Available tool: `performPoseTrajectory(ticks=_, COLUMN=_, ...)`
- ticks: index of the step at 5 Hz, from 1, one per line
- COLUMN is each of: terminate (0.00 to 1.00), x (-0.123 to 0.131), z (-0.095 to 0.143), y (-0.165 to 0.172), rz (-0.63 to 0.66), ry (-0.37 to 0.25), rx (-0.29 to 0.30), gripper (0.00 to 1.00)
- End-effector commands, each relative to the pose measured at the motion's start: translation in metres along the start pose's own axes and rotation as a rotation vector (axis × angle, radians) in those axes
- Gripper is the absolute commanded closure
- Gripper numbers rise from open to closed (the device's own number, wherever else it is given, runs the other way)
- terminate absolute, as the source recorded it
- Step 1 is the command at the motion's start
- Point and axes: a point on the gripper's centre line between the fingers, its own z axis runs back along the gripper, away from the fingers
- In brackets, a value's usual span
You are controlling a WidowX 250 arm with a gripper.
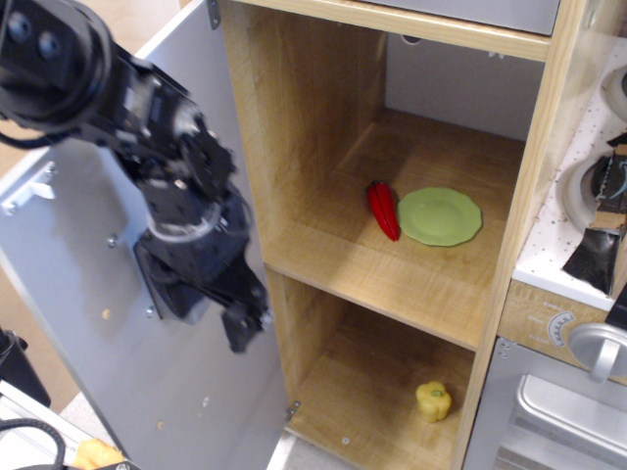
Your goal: Open fridge
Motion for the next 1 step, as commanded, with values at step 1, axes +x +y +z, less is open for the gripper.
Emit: performPoseTrajectory(ticks=1, terminate=1.0, x=0.0047, z=0.0133, y=-0.0023, rz=-0.012, ry=-0.027, rx=0.009, gripper=0.0)
